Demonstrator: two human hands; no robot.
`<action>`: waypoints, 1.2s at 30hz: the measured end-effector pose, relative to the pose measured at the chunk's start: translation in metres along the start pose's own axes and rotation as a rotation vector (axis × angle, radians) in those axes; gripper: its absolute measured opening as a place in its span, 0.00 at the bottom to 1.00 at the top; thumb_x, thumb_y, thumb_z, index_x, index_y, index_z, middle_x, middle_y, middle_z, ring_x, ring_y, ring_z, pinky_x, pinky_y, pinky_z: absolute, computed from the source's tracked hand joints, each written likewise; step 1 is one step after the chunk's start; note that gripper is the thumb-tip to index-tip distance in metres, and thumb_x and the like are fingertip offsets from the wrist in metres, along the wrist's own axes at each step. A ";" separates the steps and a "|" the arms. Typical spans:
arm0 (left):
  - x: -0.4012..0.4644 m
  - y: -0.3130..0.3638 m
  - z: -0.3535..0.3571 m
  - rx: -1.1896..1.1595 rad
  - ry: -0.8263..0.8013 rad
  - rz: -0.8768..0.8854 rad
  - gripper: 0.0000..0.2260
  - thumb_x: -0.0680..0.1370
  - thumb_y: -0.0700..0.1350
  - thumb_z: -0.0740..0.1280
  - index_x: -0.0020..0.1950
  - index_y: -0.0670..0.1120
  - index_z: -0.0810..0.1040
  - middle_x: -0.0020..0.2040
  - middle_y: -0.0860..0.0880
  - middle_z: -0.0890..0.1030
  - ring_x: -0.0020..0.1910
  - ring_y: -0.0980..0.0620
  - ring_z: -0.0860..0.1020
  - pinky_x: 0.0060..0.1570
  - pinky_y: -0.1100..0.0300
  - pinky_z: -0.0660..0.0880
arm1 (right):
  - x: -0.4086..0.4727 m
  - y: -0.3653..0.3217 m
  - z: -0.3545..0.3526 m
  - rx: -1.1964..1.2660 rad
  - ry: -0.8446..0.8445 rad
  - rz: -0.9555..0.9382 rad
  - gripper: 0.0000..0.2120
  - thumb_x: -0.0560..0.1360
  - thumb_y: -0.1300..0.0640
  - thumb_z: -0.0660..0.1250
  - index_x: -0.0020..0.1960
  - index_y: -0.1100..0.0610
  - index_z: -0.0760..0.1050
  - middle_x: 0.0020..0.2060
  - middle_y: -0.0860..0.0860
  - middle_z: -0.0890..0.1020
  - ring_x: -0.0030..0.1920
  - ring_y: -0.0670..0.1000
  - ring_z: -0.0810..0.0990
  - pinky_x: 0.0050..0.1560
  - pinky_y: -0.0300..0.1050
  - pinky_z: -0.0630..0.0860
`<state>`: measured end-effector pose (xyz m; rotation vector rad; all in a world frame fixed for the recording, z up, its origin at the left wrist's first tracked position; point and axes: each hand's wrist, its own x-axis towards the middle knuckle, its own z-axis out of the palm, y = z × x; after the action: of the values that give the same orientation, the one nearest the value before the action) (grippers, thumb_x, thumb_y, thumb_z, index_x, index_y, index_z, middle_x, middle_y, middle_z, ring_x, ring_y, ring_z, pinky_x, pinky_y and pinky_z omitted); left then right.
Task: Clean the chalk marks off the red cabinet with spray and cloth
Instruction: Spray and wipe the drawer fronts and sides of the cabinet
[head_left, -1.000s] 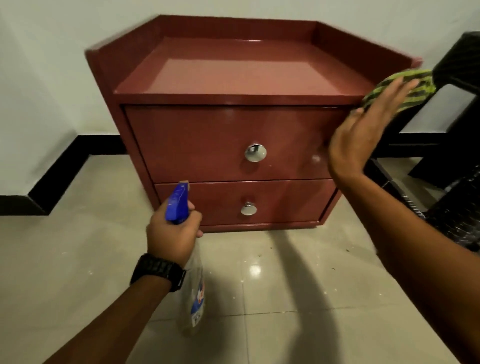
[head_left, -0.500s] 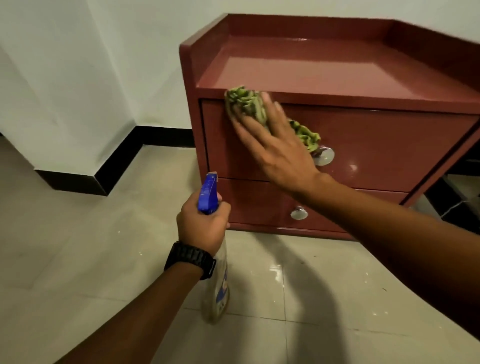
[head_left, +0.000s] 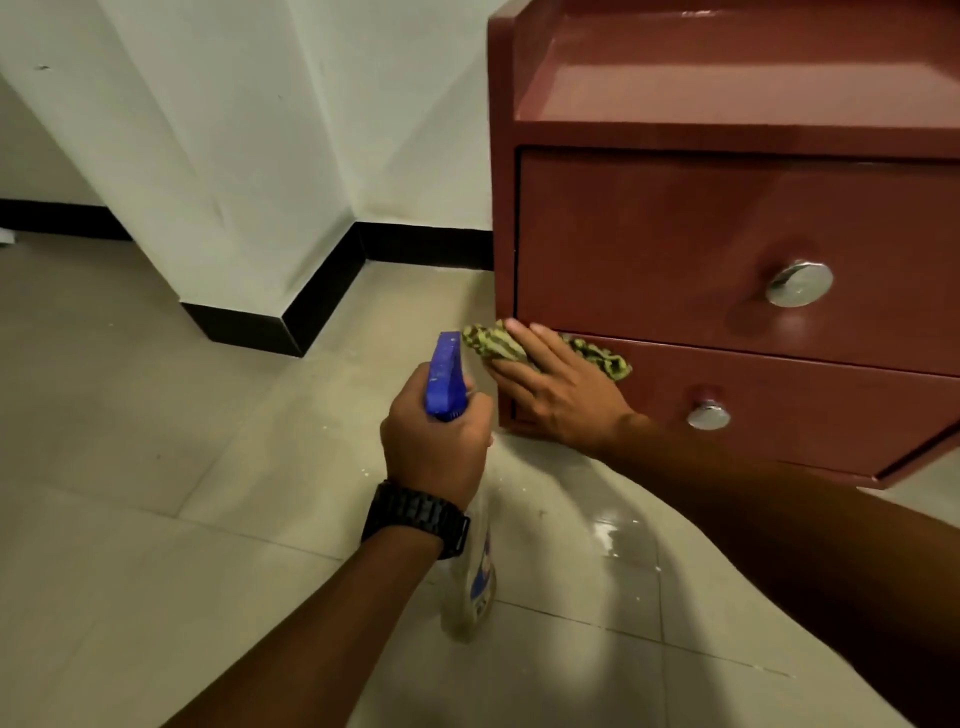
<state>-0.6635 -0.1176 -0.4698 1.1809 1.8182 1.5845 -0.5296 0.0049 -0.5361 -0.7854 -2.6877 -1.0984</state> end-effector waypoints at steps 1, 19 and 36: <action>0.000 0.000 0.001 0.002 -0.006 0.011 0.06 0.72 0.37 0.68 0.41 0.47 0.75 0.35 0.45 0.78 0.33 0.38 0.79 0.39 0.49 0.80 | -0.005 -0.009 0.008 0.002 -0.063 -0.029 0.24 0.77 0.56 0.53 0.72 0.59 0.67 0.69 0.56 0.72 0.75 0.65 0.56 0.75 0.59 0.50; -0.003 -0.008 0.024 0.069 -0.078 -0.071 0.06 0.72 0.37 0.68 0.42 0.48 0.76 0.34 0.50 0.78 0.31 0.47 0.81 0.40 0.50 0.81 | -0.101 -0.013 0.059 -0.077 -0.437 -0.341 0.28 0.77 0.57 0.40 0.73 0.57 0.64 0.72 0.49 0.69 0.75 0.60 0.58 0.75 0.55 0.52; -0.019 0.005 0.059 -0.040 -0.194 -0.061 0.07 0.72 0.36 0.68 0.44 0.47 0.76 0.35 0.46 0.80 0.30 0.46 0.81 0.42 0.48 0.81 | -0.308 0.138 -0.013 -0.167 -0.535 0.080 0.28 0.72 0.61 0.50 0.72 0.54 0.66 0.64 0.53 0.78 0.72 0.61 0.62 0.74 0.61 0.49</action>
<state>-0.6052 -0.0997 -0.4825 1.2042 1.6747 1.4134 -0.1965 -0.0496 -0.5371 -1.3774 -2.9643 -1.2518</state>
